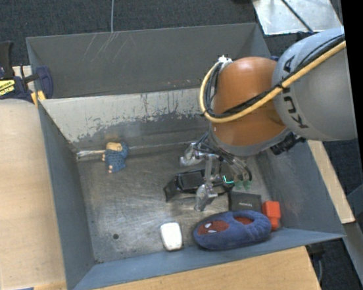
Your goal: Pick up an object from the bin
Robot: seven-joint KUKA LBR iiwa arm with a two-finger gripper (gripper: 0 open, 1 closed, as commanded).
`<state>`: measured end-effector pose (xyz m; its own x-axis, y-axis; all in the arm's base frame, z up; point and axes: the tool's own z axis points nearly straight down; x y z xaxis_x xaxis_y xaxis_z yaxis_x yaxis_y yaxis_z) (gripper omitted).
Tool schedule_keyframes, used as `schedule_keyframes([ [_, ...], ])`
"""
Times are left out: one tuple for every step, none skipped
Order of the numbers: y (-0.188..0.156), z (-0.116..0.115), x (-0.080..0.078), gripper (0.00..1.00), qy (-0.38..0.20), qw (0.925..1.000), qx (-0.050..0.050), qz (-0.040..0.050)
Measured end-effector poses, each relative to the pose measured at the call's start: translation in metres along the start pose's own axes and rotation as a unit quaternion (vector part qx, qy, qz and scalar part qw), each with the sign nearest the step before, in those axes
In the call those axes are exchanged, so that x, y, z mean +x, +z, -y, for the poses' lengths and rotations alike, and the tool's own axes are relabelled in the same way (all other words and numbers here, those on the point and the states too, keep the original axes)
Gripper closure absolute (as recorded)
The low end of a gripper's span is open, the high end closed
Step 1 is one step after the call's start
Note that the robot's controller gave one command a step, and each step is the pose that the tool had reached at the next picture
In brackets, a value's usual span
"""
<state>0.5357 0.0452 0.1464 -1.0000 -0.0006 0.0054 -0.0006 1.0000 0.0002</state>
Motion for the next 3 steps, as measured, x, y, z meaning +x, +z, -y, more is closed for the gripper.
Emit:
schedule_keyframes([
  [0.07, 0.032, -0.021, 0.0, 0.056, 0.9984, -0.001, 0.0046],
  [0.067, 0.032, -0.022, 1.0, 0.055, 0.9984, -0.001, 0.0069],
  [-0.022, 0.03, -0.017, 1.0, 0.025, 0.9997, 0.0, 0.0042],
])
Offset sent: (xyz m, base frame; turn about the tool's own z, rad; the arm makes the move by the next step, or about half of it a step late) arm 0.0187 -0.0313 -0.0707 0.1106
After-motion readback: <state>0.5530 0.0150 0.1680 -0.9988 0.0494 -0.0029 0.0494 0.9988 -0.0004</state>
